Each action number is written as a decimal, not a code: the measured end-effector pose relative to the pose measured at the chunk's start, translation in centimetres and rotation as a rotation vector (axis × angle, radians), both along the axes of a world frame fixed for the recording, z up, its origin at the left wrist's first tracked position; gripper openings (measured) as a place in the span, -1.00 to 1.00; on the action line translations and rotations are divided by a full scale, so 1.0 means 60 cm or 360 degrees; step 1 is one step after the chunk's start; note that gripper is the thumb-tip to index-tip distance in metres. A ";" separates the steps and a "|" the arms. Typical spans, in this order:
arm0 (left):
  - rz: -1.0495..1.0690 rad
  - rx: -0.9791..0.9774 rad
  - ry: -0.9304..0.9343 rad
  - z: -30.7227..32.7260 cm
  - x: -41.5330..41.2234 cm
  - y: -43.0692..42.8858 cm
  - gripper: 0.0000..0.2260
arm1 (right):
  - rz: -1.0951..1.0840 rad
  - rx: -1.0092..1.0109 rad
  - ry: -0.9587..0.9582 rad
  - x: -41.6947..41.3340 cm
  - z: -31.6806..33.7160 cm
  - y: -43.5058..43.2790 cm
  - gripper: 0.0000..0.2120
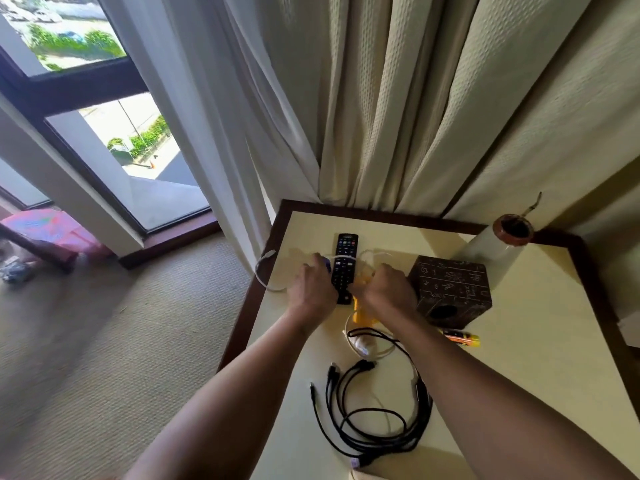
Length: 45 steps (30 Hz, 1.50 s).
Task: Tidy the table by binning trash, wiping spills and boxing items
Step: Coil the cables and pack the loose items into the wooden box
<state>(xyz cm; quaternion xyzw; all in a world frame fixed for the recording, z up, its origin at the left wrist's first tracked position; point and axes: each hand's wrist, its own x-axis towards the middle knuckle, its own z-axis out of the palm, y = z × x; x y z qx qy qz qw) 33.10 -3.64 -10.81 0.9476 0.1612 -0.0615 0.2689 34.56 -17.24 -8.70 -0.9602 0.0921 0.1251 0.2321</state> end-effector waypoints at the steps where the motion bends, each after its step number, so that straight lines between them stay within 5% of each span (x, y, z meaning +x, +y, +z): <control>1: 0.0083 -0.0104 0.0000 0.013 -0.003 0.002 -0.71 | -0.0024 0.0027 -0.0071 -0.008 0.005 -0.002 -0.57; 10: 0.0554 -0.1445 -0.0044 0.162 -0.125 0.008 -0.79 | -0.0219 0.1119 -0.0611 -0.124 0.107 -0.062 -0.66; 14: 0.0426 -0.1828 -0.0103 0.230 -0.228 -0.046 -0.82 | -0.0130 0.1116 -0.0666 -0.250 0.183 -0.158 -0.73; 19: 0.0093 -0.1813 0.0071 0.233 -0.368 -0.164 -0.80 | -0.0033 0.0843 -0.0504 -0.431 0.210 -0.302 -0.81; 26: -0.0305 -0.1412 0.0172 0.171 -0.468 -0.272 -0.80 | 0.0395 0.0480 -0.0076 -0.559 0.185 -0.391 -0.82; 33: -0.0437 -0.1034 0.0092 0.151 -0.471 -0.296 -0.76 | 0.1295 -0.0751 -0.0228 -0.605 0.111 -0.369 -0.71; 37: -0.0477 -0.0972 0.0074 0.149 -0.476 -0.291 -0.74 | 0.1456 -0.0836 0.0066 -0.600 0.113 -0.364 -0.93; 40: -0.0478 -0.0971 0.0039 0.143 -0.481 -0.287 -0.75 | 0.1458 -0.0872 0.0336 -0.590 0.139 -0.354 -0.79; 45: -0.0457 -0.1069 -0.0007 0.143 -0.493 -0.287 -0.80 | 0.1427 -0.0865 0.0135 -0.579 0.125 -0.346 -0.49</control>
